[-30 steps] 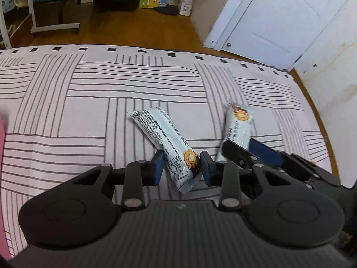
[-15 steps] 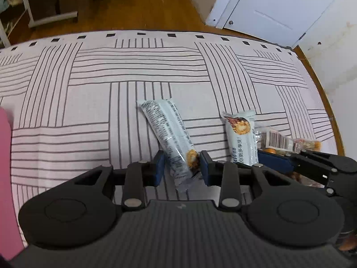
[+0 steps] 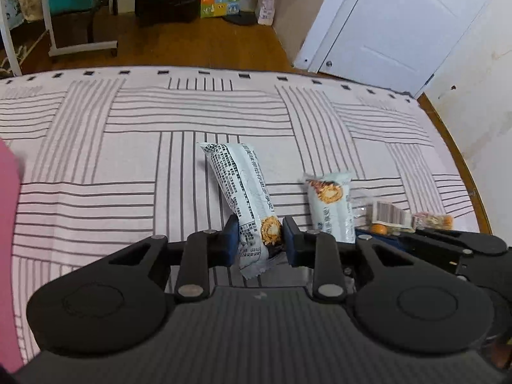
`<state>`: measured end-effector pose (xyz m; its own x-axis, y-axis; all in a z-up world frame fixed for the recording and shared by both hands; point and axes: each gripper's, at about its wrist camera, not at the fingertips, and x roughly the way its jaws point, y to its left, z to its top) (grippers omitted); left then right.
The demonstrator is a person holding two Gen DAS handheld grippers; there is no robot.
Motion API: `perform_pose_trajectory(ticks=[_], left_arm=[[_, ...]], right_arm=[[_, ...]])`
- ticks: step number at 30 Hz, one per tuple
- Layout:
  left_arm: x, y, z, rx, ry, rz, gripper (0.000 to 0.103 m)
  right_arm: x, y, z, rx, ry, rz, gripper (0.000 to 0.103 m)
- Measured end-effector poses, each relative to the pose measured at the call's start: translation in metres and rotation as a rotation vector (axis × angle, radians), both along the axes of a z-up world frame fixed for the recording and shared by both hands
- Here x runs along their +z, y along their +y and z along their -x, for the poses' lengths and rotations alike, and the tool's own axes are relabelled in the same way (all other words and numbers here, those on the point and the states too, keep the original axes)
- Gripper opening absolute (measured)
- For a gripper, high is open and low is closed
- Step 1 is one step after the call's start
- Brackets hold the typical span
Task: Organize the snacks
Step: 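Lift the snack bar with both grippers and carry it toward the pink box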
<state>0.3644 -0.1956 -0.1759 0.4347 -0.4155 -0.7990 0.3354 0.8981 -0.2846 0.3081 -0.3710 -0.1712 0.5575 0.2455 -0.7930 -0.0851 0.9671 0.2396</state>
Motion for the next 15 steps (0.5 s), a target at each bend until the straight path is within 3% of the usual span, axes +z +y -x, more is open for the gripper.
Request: perform_pose_trajectory(ticks=[5, 10, 15], left_arm=[[0.019, 0.016, 0.019, 0.031, -0.029, 0.019, 0.027], [0.032, 0.033, 0.043, 0.057, -0.003, 0.056, 0.027], [0.044, 0.04, 0.073, 0.046, -0.012, 0.039, 0.027]], right_arm=[[0.013, 0.005, 0.014, 0.012, 0.006, -0.004, 0.031], [0.021, 0.007, 0.033, 0.012, 0.035, -0.006, 0.031], [0.03, 0.008, 0.056, -0.003, 0.047, -0.008, 0.031]])
